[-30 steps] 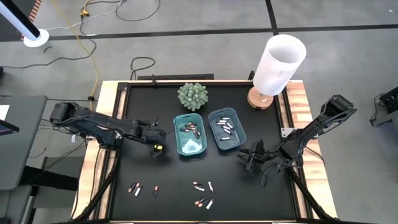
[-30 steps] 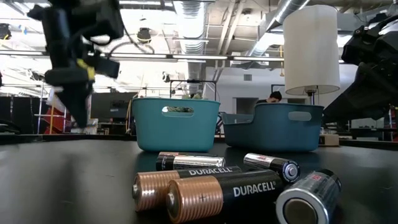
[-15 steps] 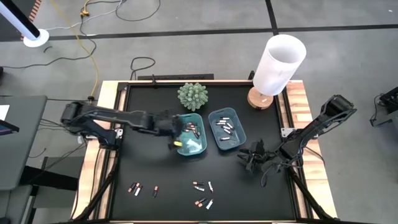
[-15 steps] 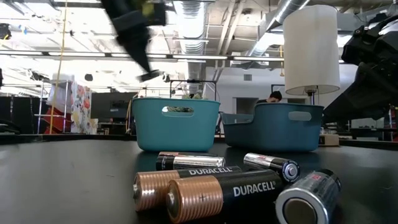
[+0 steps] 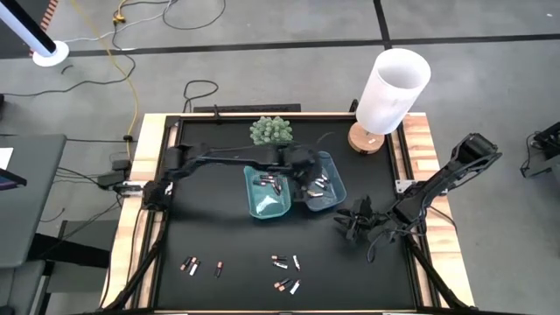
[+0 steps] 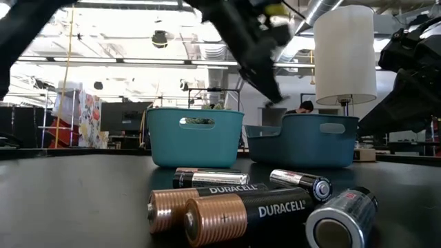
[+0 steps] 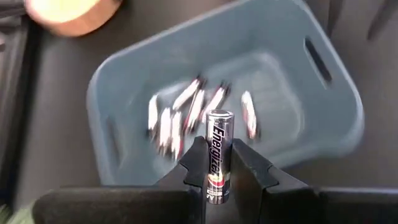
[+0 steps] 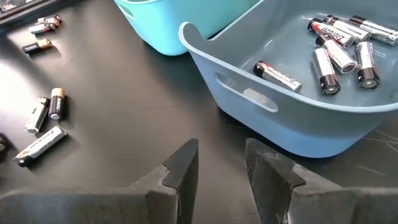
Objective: Sort batteries
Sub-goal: Put the white battery into the blue bin
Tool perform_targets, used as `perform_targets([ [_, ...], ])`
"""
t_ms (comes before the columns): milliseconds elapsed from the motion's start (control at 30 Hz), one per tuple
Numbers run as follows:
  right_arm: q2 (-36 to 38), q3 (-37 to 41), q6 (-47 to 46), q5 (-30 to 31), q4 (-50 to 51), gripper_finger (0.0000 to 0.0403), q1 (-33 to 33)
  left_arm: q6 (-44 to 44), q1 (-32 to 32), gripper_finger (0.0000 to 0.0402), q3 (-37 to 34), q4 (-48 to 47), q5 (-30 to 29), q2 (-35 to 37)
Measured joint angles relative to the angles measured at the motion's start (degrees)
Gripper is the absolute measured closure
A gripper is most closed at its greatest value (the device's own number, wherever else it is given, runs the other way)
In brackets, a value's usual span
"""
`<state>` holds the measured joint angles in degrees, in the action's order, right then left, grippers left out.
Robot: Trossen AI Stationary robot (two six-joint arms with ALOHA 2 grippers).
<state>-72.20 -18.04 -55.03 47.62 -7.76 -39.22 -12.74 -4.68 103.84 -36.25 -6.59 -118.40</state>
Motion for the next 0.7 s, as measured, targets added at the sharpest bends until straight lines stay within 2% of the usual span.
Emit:
perform_targets([
  [167,0.0,0.0,0.0,0.0,0.0,0.0253,0.0,0.0,-2.5,0.0366,11.4,-1.0,4.4,-11.4],
  [333,0.0,0.0,0.0,0.0,0.0,0.0253,0.0,1.6,-4.1,0.0366,18.8,-4.5,6.3,-20.0],
  [467,0.0,0.0,0.0,0.0,0.0,0.0253,0.0,2.7,-4.8,0.0366,21.1,-5.4,6.3,-23.6],
  [600,0.0,0.0,0.0,0.0,0.0,0.0253,0.0,2.9,-5.1,0.0366,20.9,-5.0,6.5,-24.1],
  [700,0.0,0.0,0.0,0.0,0.0,0.0253,0.0,2.8,-5.1,0.0341,20.9,-4.9,6.4,-24.1],
])
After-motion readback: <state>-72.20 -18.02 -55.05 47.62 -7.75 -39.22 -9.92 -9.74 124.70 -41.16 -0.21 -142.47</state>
